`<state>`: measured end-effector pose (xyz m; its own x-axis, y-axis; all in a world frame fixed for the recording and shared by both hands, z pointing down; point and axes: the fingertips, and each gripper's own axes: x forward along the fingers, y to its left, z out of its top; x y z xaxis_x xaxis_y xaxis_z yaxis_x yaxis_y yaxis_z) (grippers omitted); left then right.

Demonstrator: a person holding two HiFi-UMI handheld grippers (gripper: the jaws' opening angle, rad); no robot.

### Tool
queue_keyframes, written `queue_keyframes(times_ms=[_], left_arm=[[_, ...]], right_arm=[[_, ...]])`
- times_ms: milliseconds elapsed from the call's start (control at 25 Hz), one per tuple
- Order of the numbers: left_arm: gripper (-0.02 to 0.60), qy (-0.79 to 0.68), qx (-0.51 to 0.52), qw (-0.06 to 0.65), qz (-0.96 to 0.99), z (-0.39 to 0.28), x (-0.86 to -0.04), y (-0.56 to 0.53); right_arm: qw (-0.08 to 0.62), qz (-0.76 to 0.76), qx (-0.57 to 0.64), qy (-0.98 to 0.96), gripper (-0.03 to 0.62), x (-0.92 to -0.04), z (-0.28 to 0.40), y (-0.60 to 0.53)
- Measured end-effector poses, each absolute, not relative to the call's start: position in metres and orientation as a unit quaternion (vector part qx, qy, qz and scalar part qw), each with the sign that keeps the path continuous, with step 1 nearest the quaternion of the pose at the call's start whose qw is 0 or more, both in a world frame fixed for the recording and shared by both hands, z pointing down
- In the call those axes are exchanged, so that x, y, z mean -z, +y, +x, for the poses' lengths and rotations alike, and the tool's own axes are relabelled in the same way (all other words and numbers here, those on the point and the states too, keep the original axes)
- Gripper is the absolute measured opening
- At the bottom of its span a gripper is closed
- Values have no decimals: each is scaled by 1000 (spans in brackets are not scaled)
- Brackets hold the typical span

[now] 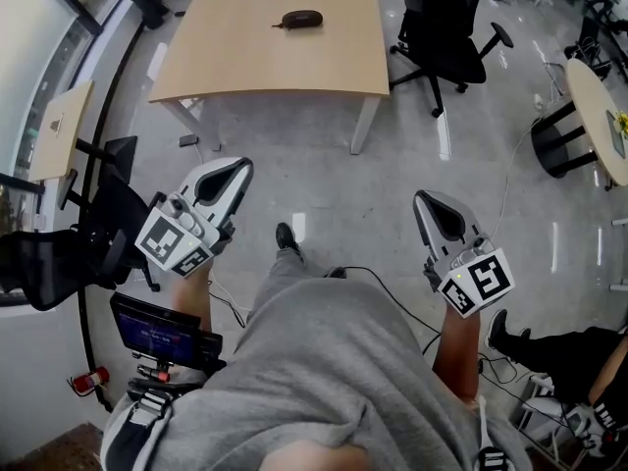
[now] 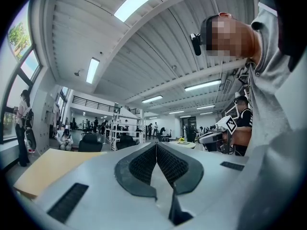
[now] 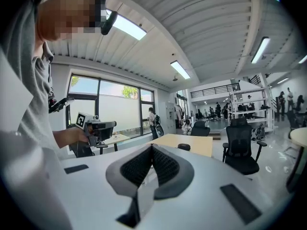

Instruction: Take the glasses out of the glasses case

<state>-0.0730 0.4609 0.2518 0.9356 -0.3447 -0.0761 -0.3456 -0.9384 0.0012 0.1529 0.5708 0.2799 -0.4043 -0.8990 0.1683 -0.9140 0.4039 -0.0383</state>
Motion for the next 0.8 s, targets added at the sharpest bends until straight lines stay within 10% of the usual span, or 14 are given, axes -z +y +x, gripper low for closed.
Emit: queue_keyframes(times_ms=[800], left_arm=[[6,157,-38,-21,-987,-108,-269,290]], right_arm=[[63,554,-85,-826,8,-277,100,388]])
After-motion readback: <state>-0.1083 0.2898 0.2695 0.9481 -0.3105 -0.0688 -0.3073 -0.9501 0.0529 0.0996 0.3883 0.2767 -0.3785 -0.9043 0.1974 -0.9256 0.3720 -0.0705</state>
